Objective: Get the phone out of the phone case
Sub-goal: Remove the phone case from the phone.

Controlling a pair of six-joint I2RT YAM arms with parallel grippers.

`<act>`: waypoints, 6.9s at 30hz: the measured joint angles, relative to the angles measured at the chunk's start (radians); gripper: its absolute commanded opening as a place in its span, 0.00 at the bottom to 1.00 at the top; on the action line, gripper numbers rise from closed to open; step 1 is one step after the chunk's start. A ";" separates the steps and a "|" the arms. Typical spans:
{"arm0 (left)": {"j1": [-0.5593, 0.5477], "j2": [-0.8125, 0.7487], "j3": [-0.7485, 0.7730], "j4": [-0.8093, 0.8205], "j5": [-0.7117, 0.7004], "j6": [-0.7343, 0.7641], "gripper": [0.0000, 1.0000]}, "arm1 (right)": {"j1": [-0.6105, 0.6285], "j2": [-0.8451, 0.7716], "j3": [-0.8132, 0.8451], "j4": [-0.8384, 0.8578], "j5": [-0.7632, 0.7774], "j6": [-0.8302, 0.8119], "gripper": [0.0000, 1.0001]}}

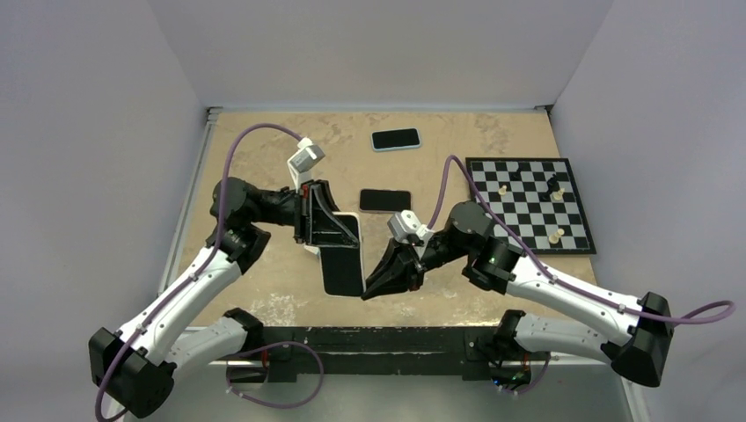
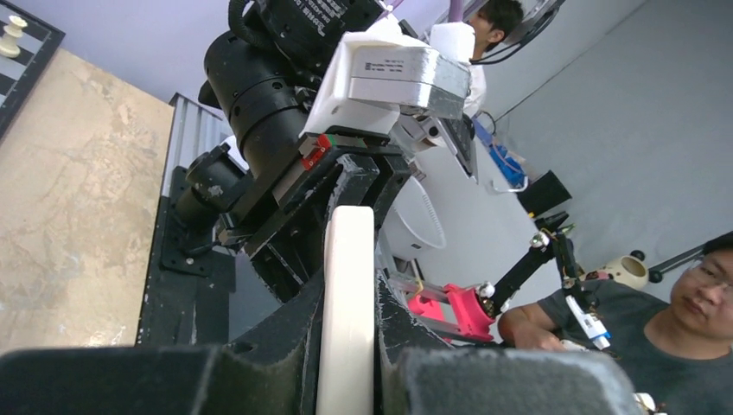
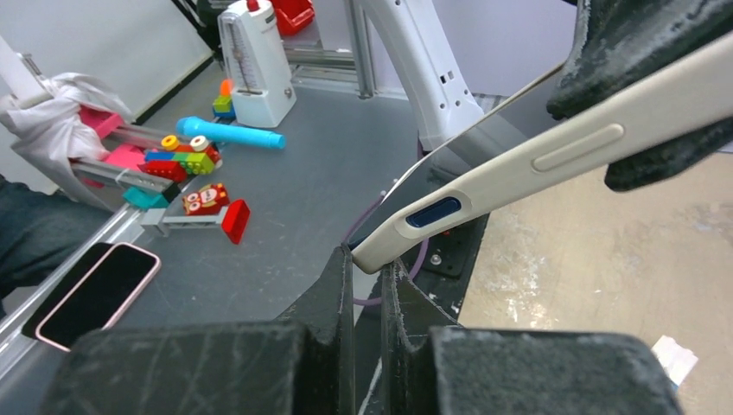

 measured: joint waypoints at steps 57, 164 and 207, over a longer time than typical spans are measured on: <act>-0.007 -0.244 -0.180 -0.373 -0.775 0.157 0.00 | 0.004 -0.193 0.024 -0.245 0.644 0.393 0.42; -0.017 -0.456 -0.388 -0.086 -0.542 0.219 0.71 | -0.147 0.079 -0.093 0.368 0.319 0.953 0.00; -0.023 -0.373 -0.317 -0.229 -0.577 0.412 0.54 | -0.163 0.099 -0.135 0.483 0.243 1.019 0.00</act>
